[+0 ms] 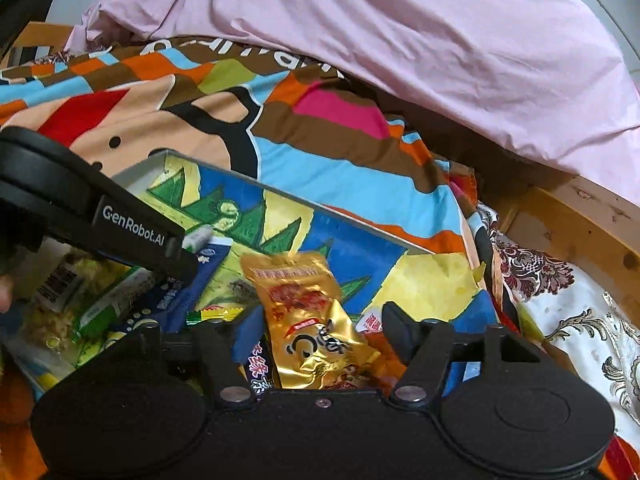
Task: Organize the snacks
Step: 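Open both grippers to release the stick and pouch into the tray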
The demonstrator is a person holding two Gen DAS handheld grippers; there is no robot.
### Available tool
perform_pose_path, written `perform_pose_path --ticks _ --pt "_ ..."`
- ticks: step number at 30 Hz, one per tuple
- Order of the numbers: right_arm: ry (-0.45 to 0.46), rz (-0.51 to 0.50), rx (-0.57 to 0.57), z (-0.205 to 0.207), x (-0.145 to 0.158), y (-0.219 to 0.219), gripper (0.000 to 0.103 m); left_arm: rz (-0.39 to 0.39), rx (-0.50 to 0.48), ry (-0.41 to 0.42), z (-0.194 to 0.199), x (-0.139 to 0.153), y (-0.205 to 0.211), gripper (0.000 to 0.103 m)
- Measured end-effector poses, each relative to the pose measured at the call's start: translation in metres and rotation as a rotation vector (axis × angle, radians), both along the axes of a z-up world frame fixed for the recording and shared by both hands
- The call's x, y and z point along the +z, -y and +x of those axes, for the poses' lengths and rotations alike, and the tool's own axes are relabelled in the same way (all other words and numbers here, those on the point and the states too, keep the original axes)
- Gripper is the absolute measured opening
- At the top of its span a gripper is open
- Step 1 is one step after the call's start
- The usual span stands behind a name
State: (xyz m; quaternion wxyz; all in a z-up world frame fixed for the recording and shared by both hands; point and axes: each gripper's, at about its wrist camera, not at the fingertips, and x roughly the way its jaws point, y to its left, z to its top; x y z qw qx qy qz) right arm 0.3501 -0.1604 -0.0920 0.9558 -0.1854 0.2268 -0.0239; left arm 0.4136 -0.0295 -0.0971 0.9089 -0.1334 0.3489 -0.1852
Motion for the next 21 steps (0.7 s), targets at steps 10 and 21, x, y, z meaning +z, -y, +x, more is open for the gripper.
perform_pose_path --ticks 10,21 --pt "0.125 0.076 -0.032 -0.041 0.057 0.013 0.096 -0.048 0.028 0.077 -0.030 0.046 -0.016 0.074" --pt "0.254 0.199 -0.037 -0.119 0.114 0.028 0.102 0.005 0.121 0.292 -0.113 0.109 -0.036 0.102"
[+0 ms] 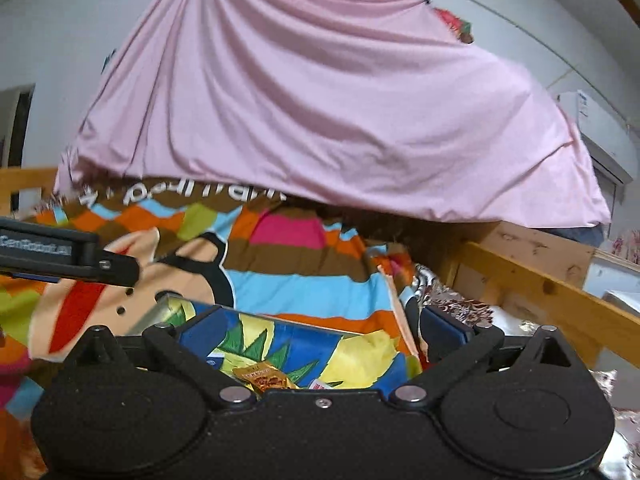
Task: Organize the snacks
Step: 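Open both grippers to release the stick and pouch into the tray, then withdraw both tools up from the tray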
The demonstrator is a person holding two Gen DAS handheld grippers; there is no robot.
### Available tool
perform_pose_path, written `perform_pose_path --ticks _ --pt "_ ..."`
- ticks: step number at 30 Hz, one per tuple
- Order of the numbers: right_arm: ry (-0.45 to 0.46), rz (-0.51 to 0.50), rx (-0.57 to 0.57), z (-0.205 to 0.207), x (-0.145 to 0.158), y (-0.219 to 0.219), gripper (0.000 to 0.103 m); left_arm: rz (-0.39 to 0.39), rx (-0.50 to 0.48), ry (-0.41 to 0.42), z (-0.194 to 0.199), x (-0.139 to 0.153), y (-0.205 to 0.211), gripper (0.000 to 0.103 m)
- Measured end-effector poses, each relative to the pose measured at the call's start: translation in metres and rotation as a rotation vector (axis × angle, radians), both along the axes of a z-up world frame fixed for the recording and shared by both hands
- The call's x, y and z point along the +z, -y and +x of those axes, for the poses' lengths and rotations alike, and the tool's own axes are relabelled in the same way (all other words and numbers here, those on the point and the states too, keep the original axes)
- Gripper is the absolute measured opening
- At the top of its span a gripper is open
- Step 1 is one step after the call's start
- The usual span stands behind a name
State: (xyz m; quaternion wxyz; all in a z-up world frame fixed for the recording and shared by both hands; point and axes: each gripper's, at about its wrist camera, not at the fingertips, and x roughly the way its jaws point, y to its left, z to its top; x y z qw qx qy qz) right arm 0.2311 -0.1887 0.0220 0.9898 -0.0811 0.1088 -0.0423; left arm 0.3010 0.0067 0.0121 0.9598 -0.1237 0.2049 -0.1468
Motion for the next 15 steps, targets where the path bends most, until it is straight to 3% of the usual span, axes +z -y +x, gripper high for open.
perform_pose_path --ticks 7,15 --pt "0.023 0.051 -0.004 -0.050 0.015 0.004 0.102 0.049 0.056 0.066 -0.060 0.016 -0.014 0.102" --pt "0.008 0.078 0.016 -0.104 0.014 0.000 0.102 0.089 0.067 0.096 -0.119 0.014 -0.022 0.102"
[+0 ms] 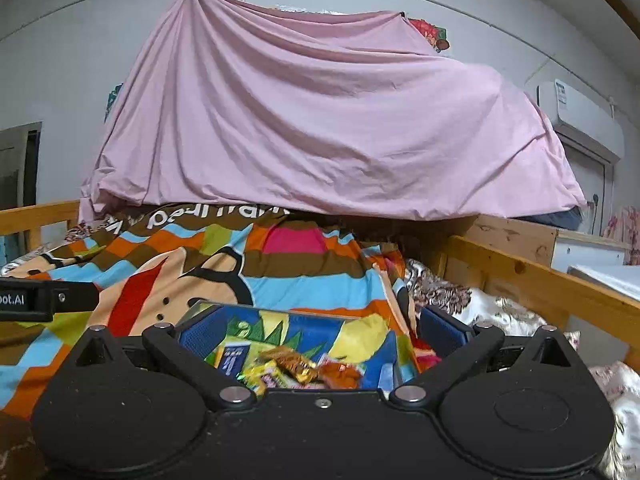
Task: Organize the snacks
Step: 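Withdraw both tools up from the tray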
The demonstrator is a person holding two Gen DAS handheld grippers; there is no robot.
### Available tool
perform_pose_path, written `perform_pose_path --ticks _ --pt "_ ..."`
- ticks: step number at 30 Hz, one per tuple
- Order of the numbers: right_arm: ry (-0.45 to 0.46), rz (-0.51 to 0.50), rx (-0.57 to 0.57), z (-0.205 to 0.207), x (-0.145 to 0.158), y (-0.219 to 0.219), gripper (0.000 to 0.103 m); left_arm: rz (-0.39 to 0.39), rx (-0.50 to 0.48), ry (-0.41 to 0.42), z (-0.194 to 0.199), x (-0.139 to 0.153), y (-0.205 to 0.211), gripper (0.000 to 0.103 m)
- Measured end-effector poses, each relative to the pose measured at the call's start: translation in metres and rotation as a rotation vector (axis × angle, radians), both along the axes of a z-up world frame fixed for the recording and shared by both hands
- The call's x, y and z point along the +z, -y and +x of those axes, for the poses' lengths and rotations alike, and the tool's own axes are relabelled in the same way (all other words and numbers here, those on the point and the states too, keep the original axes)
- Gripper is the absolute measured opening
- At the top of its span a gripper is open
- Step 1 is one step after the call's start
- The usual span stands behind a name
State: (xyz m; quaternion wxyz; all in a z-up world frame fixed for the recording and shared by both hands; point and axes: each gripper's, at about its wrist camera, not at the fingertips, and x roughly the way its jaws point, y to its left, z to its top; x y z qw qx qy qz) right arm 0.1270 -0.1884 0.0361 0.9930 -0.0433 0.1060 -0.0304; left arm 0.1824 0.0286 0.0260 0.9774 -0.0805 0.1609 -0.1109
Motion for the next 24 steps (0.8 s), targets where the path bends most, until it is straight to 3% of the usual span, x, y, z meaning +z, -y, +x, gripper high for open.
perform_pose_path --ticks 8,24 --pt "-0.038 -0.004 0.023 -0.046 -0.007 -0.005 0.102 0.049 0.020 0.002 -0.051 -0.007 -0.010 0.102" --pt "-0.095 0.005 -0.002 -0.109 -0.017 0.005 0.102 0.079 0.037 -0.037 -0.100 -0.015 -0.018 0.103"
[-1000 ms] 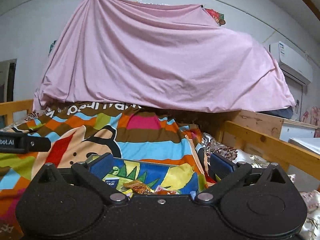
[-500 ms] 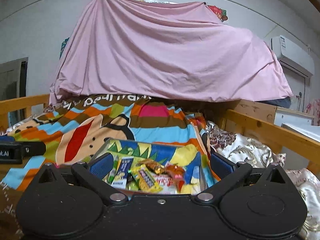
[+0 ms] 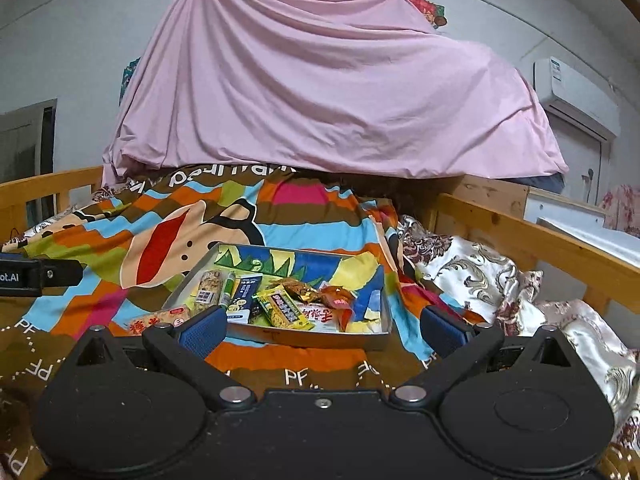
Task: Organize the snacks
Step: 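Withdraw both tools up from the tray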
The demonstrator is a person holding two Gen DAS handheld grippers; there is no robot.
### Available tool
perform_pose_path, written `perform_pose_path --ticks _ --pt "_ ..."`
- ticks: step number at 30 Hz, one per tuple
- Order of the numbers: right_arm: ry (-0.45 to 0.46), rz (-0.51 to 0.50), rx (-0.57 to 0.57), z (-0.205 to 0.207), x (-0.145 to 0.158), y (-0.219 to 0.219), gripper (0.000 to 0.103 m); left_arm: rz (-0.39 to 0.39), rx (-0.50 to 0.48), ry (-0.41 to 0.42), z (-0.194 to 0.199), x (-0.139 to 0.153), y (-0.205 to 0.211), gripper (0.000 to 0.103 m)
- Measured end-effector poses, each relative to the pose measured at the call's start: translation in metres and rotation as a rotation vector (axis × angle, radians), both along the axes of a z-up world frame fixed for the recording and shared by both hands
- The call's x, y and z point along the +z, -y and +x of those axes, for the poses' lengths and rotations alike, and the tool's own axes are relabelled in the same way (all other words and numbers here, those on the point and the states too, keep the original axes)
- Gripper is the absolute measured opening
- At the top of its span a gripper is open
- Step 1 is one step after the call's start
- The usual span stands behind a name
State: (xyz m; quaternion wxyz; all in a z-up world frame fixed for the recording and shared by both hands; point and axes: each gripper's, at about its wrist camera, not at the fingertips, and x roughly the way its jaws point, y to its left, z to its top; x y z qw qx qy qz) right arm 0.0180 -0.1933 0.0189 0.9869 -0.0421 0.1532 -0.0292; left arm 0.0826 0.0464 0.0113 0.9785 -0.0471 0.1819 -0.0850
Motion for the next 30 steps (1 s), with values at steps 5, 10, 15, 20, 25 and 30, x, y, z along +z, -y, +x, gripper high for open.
perform_pose_path --ticks 5,10,15,20,25,30 --pt "-0.019 0.017 -0.005 -0.007 0.001 -0.003 0.102 0.008 0.034 -0.013 -0.009 0.002 -0.001 0.103" --pt "-0.035 -0.003 0.006 -0.011 0.000 -0.011 0.102 0.010 0.090 -0.027 -0.018 0.002 -0.004 0.103" --pt "-0.047 -0.002 0.021 -0.014 0.001 -0.017 0.102 0.014 0.148 -0.085 -0.020 0.001 -0.009 0.103" --pt "-0.064 -0.004 0.031 -0.014 0.002 -0.024 0.102 0.039 0.180 -0.100 -0.022 0.000 -0.009 0.103" --pt "-0.073 -0.025 0.040 -0.013 0.001 -0.032 0.102 0.061 0.193 -0.106 -0.022 0.001 -0.007 0.103" --pt "-0.101 -0.037 0.047 -0.008 0.000 -0.038 0.102 0.072 0.219 -0.106 -0.021 0.001 -0.007 0.103"
